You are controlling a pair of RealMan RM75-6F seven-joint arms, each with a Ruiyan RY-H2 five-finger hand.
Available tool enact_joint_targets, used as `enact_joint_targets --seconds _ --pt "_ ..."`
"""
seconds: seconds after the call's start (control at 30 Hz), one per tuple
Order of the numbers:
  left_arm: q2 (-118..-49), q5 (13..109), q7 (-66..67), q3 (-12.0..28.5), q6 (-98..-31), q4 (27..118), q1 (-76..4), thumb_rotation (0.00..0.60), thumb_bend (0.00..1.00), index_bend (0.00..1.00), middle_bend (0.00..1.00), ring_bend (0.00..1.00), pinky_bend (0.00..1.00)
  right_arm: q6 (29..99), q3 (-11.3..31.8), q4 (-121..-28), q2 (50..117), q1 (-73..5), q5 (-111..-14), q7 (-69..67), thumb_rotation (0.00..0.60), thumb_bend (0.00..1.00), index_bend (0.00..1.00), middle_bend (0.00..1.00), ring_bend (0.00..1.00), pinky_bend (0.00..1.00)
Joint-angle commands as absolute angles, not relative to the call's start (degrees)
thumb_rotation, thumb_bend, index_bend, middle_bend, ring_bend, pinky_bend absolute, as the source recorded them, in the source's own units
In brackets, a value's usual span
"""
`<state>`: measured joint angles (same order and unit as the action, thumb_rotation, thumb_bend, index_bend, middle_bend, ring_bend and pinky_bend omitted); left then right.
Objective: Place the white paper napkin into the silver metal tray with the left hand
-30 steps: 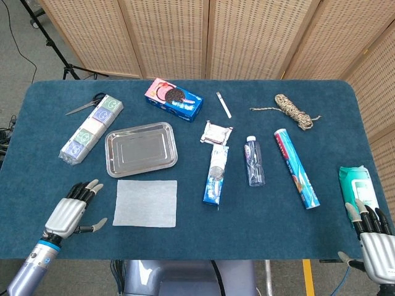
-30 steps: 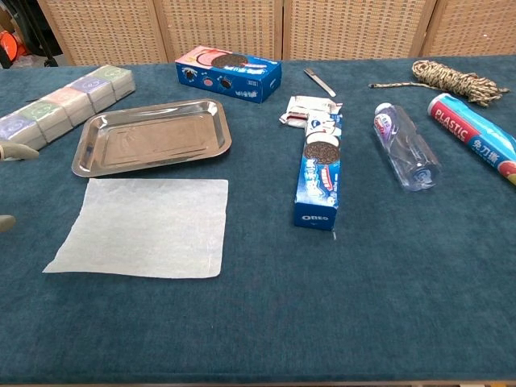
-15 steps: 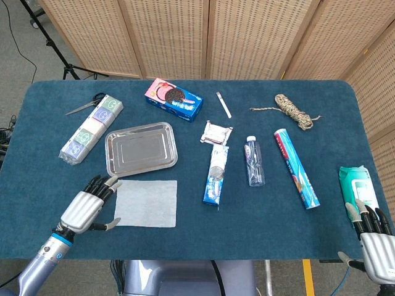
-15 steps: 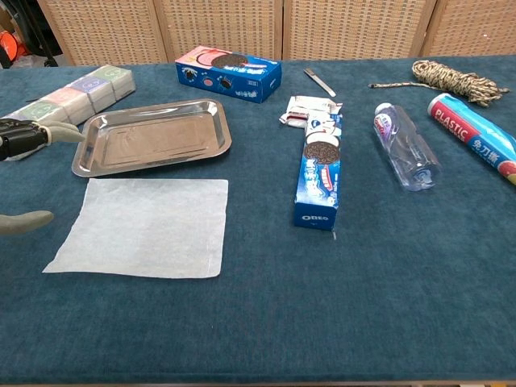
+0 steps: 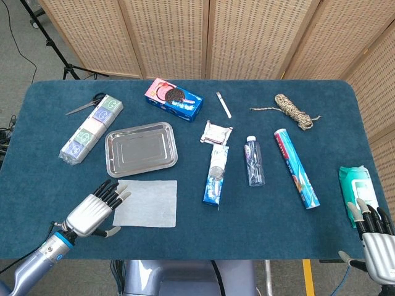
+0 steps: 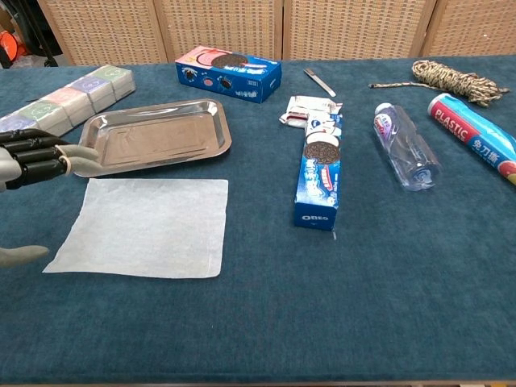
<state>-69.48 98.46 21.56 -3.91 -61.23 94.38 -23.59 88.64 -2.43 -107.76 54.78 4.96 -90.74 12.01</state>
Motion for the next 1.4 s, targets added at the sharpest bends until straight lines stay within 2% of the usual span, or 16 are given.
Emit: enact_joint_targets --seconds 0.03,0.33,0.5,0.57,1.03,1.4 --pt "-69.8 98.2 21.5 -4.7 -60.0 93.7 -24.2 0.228 0.27 0.0 0.0 0.0 0.0 88.8 -2.4 -107.7 54.8 5.0 -90.8 11.9 0.6 0.0 0.0 0.0 0.0 0.0" --pt "-72.3 97.0 21.0 -5.0 -58.2 91.9 -25.3 0.284 0.29 0.08 0.0 0.0 0.0 89.4 -2.1 -107.2 54.8 5.1 -90.9 10.6 0.6 0.0 0.0 0.0 0.0 0.0" --pt "-73.3 95.8 21.5 -5.1 -57.2 91.6 -25.8 0.312 0.36 0.23 0.0 0.0 0.0 89.7 -2.1 -106.9 54.8 5.1 -91.3 10.0 0.6 0.0 0.0 0.0 0.0 0.0" --pt "-73.6 95.3 21.3 -5.2 -56.8 91.5 -25.9 0.318 0.38 0.25 0.0 0.0 0.0 89.9 -2.1 -106.7 54.8 5.2 -91.5 9.6 0.6 0.0 0.0 0.0 0.0 0.0" --pt "-75.4 94.2 20.0 -6.2 -56.1 91.2 -26.5 0.319 0.38 0.26 0.0 0.0 0.0 90.2 -1.9 -106.4 55.1 5.2 -91.6 9.4 0.6 0.0 0.0 0.0 0.0 0.0" --pt "-77.0 93.1 21.5 -6.5 -55.5 91.2 -26.9 0.347 0.41 0.26 0.0 0.0 0.0 91.1 -1.7 -106.0 55.2 5.5 -92.2 8.2 0.6 0.0 0.0 0.0 0.0 0.0"
